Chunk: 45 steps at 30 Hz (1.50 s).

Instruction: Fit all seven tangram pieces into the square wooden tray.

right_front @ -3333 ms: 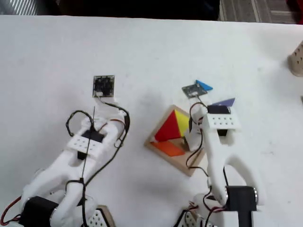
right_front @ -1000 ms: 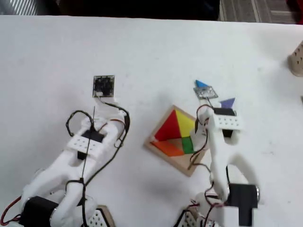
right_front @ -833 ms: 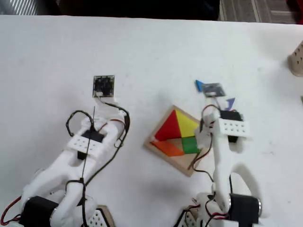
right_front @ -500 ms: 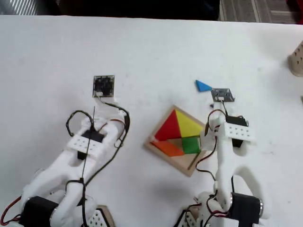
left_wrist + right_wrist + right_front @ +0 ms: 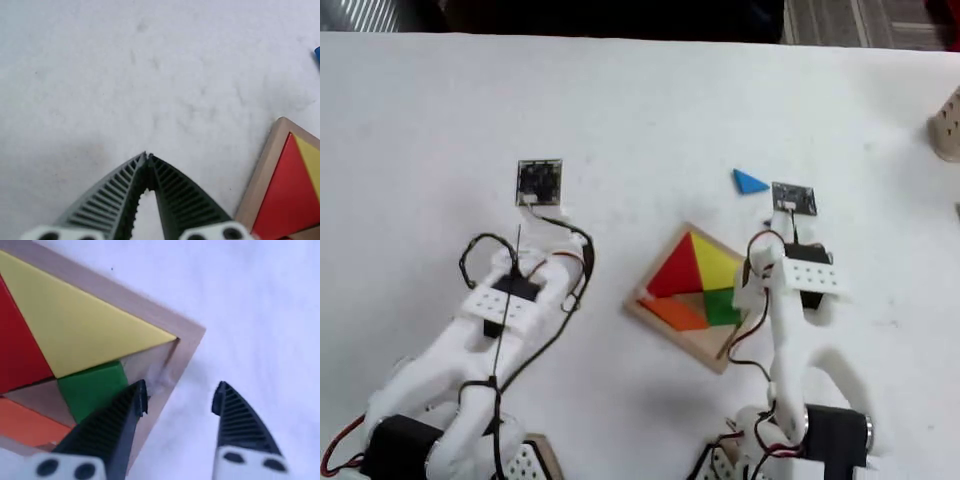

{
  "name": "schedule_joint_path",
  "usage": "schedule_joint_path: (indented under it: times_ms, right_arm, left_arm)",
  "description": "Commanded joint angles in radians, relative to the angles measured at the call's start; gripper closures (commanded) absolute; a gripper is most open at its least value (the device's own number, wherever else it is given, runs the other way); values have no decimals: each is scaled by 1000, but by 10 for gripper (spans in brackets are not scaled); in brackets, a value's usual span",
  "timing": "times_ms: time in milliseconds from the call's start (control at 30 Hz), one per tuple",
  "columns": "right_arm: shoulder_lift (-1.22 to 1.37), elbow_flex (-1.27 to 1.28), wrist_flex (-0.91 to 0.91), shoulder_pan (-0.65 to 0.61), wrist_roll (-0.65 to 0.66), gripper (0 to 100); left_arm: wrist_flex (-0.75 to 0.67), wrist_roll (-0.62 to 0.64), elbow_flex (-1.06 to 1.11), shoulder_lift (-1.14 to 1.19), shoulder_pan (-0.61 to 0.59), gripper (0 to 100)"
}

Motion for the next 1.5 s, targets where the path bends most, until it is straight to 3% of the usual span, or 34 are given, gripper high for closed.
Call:
schedule_joint_path:
  times_ms: [0, 233, 467, 733, 1100, 1367, 1467]
  right_arm:
    - [42, -17, -42, 12, -15, 858]
    - [193, -144, 44, 38, -15, 803]
    - [226, -264, 39, 97, -12, 963]
    - [232, -341, 15, 111, 143, 974]
    - [234, -341, -84, -53, 373, 973]
    - [222, -342, -42, -47, 379, 803]
    - [229, -394, 38, -22, 334, 794]
  left_arm:
    - [-9, -12, -17, -36, 5, 976]
    - [-9, -12, -15, -36, 5, 976]
    - [-9, -12, -14, -36, 5, 976]
    - [-9, -12, -14, -36, 5, 976]
    - [-9, -12, -14, -36, 5, 976]
    - [-9, -12, -14, -36, 5, 976]
    - [-9, -12, -15, -36, 5, 976]
